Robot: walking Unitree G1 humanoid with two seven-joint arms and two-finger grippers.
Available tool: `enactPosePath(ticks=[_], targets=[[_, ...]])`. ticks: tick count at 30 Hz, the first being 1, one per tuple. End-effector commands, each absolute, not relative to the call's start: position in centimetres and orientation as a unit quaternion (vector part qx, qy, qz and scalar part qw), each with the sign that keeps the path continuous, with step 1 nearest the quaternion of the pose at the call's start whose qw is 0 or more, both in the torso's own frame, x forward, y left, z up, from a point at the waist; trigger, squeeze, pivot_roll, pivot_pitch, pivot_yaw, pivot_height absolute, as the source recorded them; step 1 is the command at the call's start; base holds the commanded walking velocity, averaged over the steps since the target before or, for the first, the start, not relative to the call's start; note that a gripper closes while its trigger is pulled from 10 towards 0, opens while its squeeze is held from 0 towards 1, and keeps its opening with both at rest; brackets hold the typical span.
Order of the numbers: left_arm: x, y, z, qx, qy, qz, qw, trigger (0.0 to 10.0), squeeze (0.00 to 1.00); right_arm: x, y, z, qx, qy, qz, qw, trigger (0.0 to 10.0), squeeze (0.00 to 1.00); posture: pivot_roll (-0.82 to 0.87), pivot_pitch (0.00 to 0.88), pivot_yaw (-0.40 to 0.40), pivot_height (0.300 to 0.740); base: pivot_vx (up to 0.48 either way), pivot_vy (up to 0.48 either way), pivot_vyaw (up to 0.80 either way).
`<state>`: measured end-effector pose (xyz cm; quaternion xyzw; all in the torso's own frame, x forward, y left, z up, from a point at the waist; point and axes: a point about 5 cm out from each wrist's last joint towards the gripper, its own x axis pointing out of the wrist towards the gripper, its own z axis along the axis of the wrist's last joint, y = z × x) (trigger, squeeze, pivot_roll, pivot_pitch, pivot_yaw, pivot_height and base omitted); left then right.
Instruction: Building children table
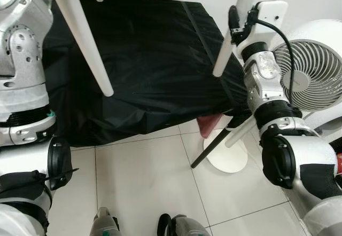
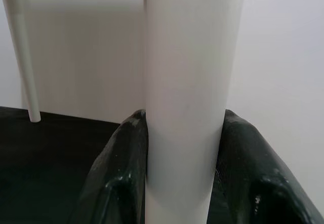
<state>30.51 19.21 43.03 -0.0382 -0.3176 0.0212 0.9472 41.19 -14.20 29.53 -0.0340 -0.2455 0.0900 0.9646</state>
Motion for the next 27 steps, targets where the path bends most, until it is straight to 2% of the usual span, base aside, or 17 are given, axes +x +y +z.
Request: enactPosePath(ticks=[1,2,3,4,5,6,8,9,21,22,23,24,27], targets=[[28.3,19.8,44.8,-0.075,-0.376,0.035,0.923,0.0,0.0,41.5,-13.5,24.3,-0.048,-0.129,0.124,0.983,10.0,0.0,0.2,0.13,-0.156,0.74,0.0,0.0,0.0],[28.6,19.5,44.4,-0.064,-0.365,0.026,0.929,4.4,0.0,41.5,-13.7,24.1,-0.045,-0.125,0.122,0.984,10.0,0.0,0.2,0.131,-0.156,0.74,0.0,0.0,0.0],[28.6,19.5,44.4,-0.064,-0.365,0.026,0.929,4.4,0.0,41.5,-13.7,24.1,-0.045,-0.125,0.122,0.984,10.0,0.0,0.2,0.131,-0.156,0.74,0.0,0.0,0.0],[28.8,19.0,44.0,-0.056,-0.352,0.016,0.934,10.0,0.0,41.4,-13.8,23.8,-0.038,-0.125,0.124,0.984,10.0,0.0,0.2,0.129,-0.15,0.74,0.0,0.0,0.0],[28.8,19.0,44.0,-0.056,-0.352,0.016,0.934,10.0,0.0,41.4,-13.8,23.8,-0.038,-0.125,0.124,0.984,10.0,0.0,0.2,0.129,-0.15,0.74,0.0,0.0,0.0],[29.1,18.4,43.6,-0.05,-0.34,0.002,0.939,10.0,0.0,41.3,-14.0,23.5,-0.031,-0.123,0.124,0.984,10.0,1.0,0.2,0.129,-0.145,0.74,0.0,0.0,0.0],[29.4,18.0,43.2,-0.046,-0.33,-0.011,0.943,10.0,0.01,41.2,-14.2,23.2,-0.028,-0.123,0.123,0.984,10.0,1.0,0.19,0.128,-0.143,0.74,0.0,0.0,0.0],[29.6,17.7,42.8,-0.047,-0.322,-0.019,0.946,10.0,1.0,41.2,-14.5,23.0,-0.026,-0.122,0.12,0.985,10.0,1.0,0.19,0.128,-0.138,0.74,0.0,0.0,0.0],[29.9,16.5,42.0,-0.037,-0.299,-0.047,0.952,10.0,1.0,40.7,-16.5,21.9,-0.036,-0.12,0.091,0.988,10.0,1.0,0.18,0.119,-0.119,0.74,0.0,0.0,0.0],[29.9,16.5,41.8,-0.034,-0.297,-0.049,0.953,10.0,0.19,40.7,-16.6,21.9,-0.036,-0.12,0.09,0.988,10.0,0.4,0.18,0.119,-0.119,0.74,0.0,0.0,0.0],[29.9,16.5,41.8,-0.034,-0.297,-0.049,0.953,10.0,0.19,40.7,-16.6,21.9,-0.036,-0.12,0.09,0.988,10.0,0.4,0.18,0.119,-0.119,0.74,0.0,0.0,0.0],[29.9,16.3,41.3,-0.029,-0.289,-0.056,0.955,10.0,0.0,40.7,-16.9,21.9,-0.029,-0.123,0.088,0.988,10.0,0.0,0.18,0.121,-0.118,0.74,0.0,0.0,0.0],[29.9,16.1,40.3,-0.018,-0.272,-0.07,0.959,10.0,0.0,40.5,-16.9,21.9,-0.029,-0.131,0.09,0.987,10.0,0.0,0.18,0.123,-0.117,0.74,0.0,0.0,0.0]])
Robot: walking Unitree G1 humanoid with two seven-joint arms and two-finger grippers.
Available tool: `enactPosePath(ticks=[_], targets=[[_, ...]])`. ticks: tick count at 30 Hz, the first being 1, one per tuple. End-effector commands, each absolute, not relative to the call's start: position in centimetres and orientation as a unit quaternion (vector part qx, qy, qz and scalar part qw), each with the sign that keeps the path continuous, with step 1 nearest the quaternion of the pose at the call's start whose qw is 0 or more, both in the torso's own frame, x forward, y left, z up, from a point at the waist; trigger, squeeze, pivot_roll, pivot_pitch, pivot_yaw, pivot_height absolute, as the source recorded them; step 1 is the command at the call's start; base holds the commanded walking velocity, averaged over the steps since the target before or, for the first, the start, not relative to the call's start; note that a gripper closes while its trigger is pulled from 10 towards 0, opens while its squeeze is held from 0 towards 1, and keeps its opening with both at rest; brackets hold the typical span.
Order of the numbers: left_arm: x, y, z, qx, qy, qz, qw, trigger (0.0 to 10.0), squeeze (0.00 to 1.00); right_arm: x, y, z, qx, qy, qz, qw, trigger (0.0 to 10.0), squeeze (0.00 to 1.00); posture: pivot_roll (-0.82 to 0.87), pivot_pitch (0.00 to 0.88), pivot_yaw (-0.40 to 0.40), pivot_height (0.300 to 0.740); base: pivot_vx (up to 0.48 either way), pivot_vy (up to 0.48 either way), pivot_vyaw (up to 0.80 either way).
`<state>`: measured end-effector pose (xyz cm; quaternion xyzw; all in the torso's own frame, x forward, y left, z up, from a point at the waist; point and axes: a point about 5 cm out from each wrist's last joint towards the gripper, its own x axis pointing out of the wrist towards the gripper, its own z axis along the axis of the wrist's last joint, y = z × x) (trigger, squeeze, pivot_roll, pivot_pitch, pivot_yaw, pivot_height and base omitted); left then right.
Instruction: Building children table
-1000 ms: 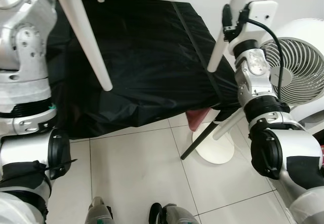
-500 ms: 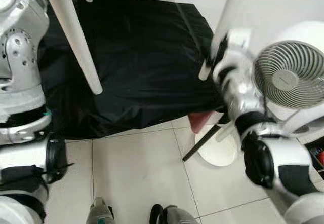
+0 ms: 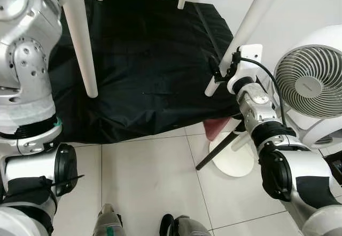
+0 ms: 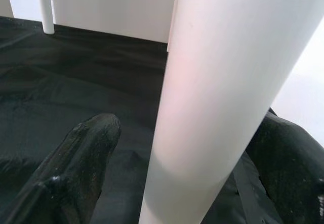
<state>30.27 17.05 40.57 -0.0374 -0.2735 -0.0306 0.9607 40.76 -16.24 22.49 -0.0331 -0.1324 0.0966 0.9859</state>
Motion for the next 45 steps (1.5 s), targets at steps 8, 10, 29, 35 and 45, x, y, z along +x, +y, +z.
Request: enactPosePath(ticks=[8,10,29,35,45], targets=[[29.9,16.3,36.7,0.033,-0.235,-0.106,0.966,10.0,0.0,40.0,-16.8,21.6,-0.014,-0.156,0.096,0.983,10.0,0.0,0.18,0.135,-0.115,0.74,0.0,0.0,0.0],[29.7,16.7,35.3,0.042,-0.225,-0.109,0.967,10.0,0.0,39.7,-17.1,21.6,-0.015,-0.172,0.089,0.981,10.0,0.0,0.18,0.138,-0.114,0.74,0.0,0.0,0.0],[28.5,17.1,25.2,0.035,-0.154,-0.081,0.984,10.0,0.0,35.9,-17.0,18.1,-0.023,-0.222,0.077,0.972,10.0,0.0,0.1,0.12,-0.084,0.74,0.0,0.0,0.0],[28.7,16.7,21.9,0.015,-0.115,-0.072,0.991,10.0,0.0,34.8,-17.3,16.5,-0.033,-0.209,0.066,0.975,10.0,0.0,0.07,0.111,-0.056,0.74,0.0,0.0,0.0],[29.1,17.8,15.8,0.016,-0.045,-0.058,0.997,10.0,0.0,32.9,-17.4,13.1,-0.047,-0.164,0.06,0.983,10.0,0.0,0.05,0.095,-0.012,0.74,0.0,0.0,0.0]])
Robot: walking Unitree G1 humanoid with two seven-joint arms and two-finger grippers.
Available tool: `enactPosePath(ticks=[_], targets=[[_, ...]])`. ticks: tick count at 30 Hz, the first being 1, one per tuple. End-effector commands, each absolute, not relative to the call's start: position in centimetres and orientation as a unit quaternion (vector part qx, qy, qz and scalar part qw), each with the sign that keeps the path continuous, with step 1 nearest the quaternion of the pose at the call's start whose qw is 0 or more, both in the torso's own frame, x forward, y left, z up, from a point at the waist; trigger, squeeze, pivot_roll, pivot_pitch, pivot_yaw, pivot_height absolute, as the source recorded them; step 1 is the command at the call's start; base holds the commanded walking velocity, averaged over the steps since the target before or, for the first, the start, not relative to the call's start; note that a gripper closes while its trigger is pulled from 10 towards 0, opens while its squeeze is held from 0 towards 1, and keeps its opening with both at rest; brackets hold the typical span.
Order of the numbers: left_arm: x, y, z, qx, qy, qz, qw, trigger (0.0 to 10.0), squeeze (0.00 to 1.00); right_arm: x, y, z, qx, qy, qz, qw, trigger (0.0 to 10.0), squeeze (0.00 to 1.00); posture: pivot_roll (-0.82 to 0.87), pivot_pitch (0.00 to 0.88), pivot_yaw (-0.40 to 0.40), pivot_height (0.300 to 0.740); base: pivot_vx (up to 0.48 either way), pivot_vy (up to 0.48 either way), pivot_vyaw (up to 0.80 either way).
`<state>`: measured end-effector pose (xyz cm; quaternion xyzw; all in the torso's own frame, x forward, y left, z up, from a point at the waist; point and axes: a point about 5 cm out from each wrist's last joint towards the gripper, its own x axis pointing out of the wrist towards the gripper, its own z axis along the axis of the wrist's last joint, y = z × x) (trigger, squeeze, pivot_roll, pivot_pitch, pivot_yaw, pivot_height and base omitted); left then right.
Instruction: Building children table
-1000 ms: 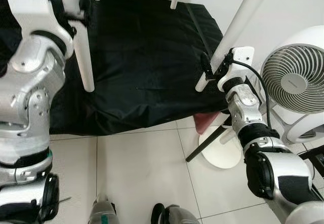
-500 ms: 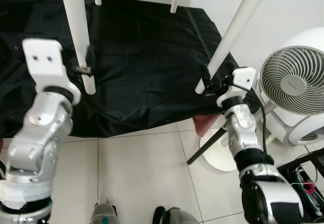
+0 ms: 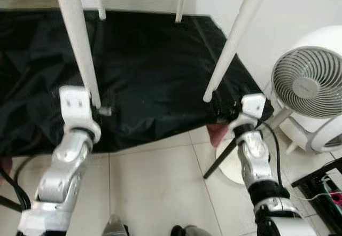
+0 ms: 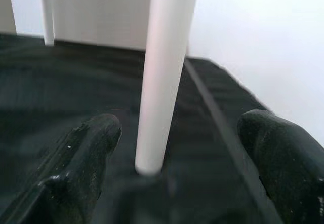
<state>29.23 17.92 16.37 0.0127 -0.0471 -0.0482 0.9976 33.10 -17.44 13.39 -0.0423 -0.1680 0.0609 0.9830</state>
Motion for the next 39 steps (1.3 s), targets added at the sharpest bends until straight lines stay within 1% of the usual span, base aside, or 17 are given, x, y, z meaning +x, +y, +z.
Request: enactPosePath(ticks=[1,6,9,11,13,17,18,19,20,21,22,26,29,32,35,37,39], targets=[[29.1,17.8,15.8,0.016,-0.045,-0.058,0.997,10.0,0.0,32.9,-17.4,13.1,-0.047,-0.164,0.06,0.983,10.0,0.0,0.05,0.095,-0.012,0.74,0.0,0.0,0.0],[28.5,18.3,12.9,0.042,-0.023,-0.043,0.998,10.0,0.0,31.8,-16.6,10.6,-0.058,-0.129,0.075,0.987,10.0,0.0,0.06,0.086,-0.011,0.74,0.0,0.0,0.0],[27.8,18.3,10.7,0.063,-0.009,-0.051,0.997,10.0,0.0,31.0,-16.2,8.7,-0.067,-0.096,0.092,0.989,10.0,0.0,0.07,0.078,-0.014,0.74,0.0,0.0,0.0],[27.8,18.3,10.7,0.063,-0.009,-0.051,0.997,10.0,0.0,31.0,-16.2,8.7,-0.067,-0.096,0.092,0.989,10.0,0.0,0.07,0.078,-0.014,0.74,0.0,0.0,0.0],[27.3,18.1,8.5,0.079,0.012,-0.059,0.995,10.0,0.0,30.3,-15.9,7.1,-0.082,-0.069,0.108,0.988,10.0,0.0,0.08,0.064,-0.022,0.74,0.0,0.0,0.0],[26.8,17.8,6.5,0.094,0.033,-0.067,0.993,10.0,0.0,29.7,-15.5,5.6,-0.099,-0.04,0.125,0.986,10.0,0.0,0.09,0.047,-0.03,0.74,0.0,0.0,0.0],[26.5,17.6,5.3,0.116,0.045,-0.069,0.99,10.0,0.0,29.3,-15.5,4.6,-0.105,-0.016,0.131,0.986,10.0,0.0,0.1,0.034,-0.036,0.74,0.0,0.0,0.0],[26.5,17.6,5.3,0.116,0.045,-0.069,0.99,10.0,0.0,29.3,-15.5,4.6,-0.105,-0.016,0.131,0.986,10.0,0.0,0.1,0.034,-0.036,0.74,0.0,0.0,0.0],[26.3,17.4,4.0,0.139,0.06,-0.069,0.986,10.0,0.0,28.8,-15.4,3.4,-0.113,0.016,0.136,0.984,10.0,0.0,0.11,0.012,-0.037,0.74,0.0,0.0,0.0],[26.1,17.3,3.1,0.155,0.069,-0.07,0.983,10.0,0.0,28.5,-15.4,2.6,-0.118,0.037,0.139,0.982,10.0,0.0,0.11,0.012,-0.037,0.74,0.0,0.0,0.0],[26.0,17.1,1.9,0.148,0.086,-0.069,0.983,10.0,0.0,27.9,-15.4,1.3,-0.117,0.078,0.142,0.98,10.0,0.0,0.12,0.0,-0.038,0.74,0.0,0.0,0.0],[26.0,17.0,1.5,0.149,0.094,-0.069,0.982,10.0,0.0,27.7,-15.4,0.7,-0.111,0.098,0.146,0.978,10.0,0.0,0.12,0.0,-0.035,0.74,0.0,0.0,0.0],[25.5,16.5,-0.5,0.136,0.145,-0.091,0.976,10.0,0.0,26.4,-15.5,-1.3,-0.107,0.164,0.147,0.97,10.0,0.0,0.13,0.0,-0.001,0.74,0.0,0.0,0.0],[25.2,16.3,-1.0,0.134,0.157,-0.101,0.973,10.0,0.0,26.1,-15.5,-1.8,-0.112,0.18,0.146,0.966,10.0,0.0,0.12,0.0,0.002,0.74,0.0,0.0,0.0],[24.6,16.2,-2.1,0.122,0.185,-0.112,0.969,10.0,0.0,25.4,-15.5,-2.7,-0.121,0.21,0.143,0.96,10.0,0.0,0.12,0.0,0.013,0.74,0.0,0.0,0.0],[23.7,16.4,-3.3,0.126,0.226,-0.112,0.959,10.0,0.0,24.4,-15.4,-3.7,-0.136,0.246,0.148,0.948,10.0,0.0,0.11,0.0,0.031,0.74,0.0,0.0,0.0],[23.4,16.4,-3.7,0.132,0.235,-0.116,0.956,10.0,0.0,24.1,-15.4,-4.1,-0.133,0.26,0.146,0.945,10.0,0.0,0.11,0.0,0.031,0.74,0.0,0.0,0.0]])
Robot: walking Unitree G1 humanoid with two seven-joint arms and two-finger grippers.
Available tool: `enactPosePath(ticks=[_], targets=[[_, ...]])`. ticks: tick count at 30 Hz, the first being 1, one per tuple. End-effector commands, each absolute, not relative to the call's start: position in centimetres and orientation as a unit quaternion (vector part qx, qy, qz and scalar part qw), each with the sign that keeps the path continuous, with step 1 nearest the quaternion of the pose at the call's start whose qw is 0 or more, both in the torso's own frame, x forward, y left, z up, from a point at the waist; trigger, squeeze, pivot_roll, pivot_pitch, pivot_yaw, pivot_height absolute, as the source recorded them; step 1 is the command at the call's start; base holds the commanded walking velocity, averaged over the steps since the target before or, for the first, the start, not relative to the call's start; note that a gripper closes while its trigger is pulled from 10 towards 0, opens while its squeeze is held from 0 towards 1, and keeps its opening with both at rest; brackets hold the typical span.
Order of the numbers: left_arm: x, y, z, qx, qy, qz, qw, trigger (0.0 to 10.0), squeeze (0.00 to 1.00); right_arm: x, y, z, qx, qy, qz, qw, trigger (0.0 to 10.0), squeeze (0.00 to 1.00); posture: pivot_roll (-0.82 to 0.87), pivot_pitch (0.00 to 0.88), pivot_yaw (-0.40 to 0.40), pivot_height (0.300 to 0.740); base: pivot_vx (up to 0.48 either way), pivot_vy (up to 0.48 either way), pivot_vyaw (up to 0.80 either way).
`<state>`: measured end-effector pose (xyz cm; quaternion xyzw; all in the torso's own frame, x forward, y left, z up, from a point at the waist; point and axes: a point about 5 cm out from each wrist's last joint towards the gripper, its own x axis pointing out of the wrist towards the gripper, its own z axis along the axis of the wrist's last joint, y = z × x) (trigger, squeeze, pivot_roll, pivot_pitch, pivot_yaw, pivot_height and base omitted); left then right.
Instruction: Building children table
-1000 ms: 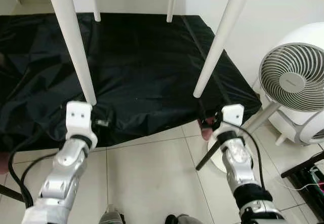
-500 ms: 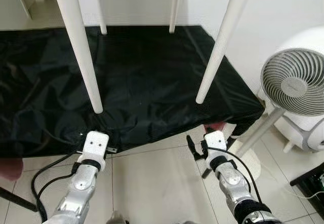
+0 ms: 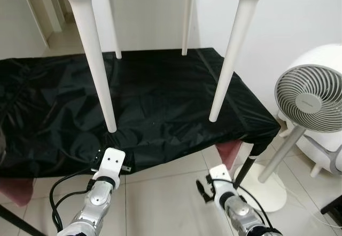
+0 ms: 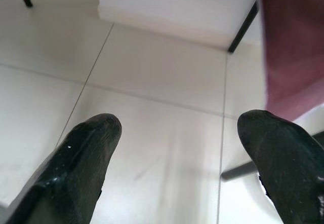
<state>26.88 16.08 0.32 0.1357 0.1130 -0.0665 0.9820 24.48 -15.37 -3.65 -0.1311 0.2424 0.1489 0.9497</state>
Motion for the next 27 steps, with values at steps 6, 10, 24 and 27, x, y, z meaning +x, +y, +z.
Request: enactPosePath(ticks=[6,10,24,27], targets=[[21.1,15.8,-5.8,0.147,0.292,-0.152,0.933,10.0,0.0,22.4,-15.1,-5.5,-0.142,0.303,0.148,0.93,10.0,0.0,0.08,0.0,0.038,0.74,0.0,0.0,0.0],[22.3,16.2,-4.3,0.145,0.217,-0.124,0.957,10.0,0.0,22.0,-14.9,-5.8,-0.162,0.308,0.165,0.923,10.0,0.0,0.08,0.0,0.053,0.74,0.0,0.0,0.0],[25.6,15.9,5.2,0.126,-0.122,-0.149,0.973,10.0,0.0,21.2,-14.3,-6.4,-0.183,0.321,0.191,0.909,10.0,0.0,0.12,0.0,0.035,0.74,0.0,0.0,0.0],[25.5,15.6,5.3,0.128,-0.13,-0.163,0.97,10.0,0.0,21.1,-14.2,-6.5,-0.184,0.323,0.194,0.908,10.0,0.0,0.12,0.0,0.025,0.74,0.0,0.0,0.0]])
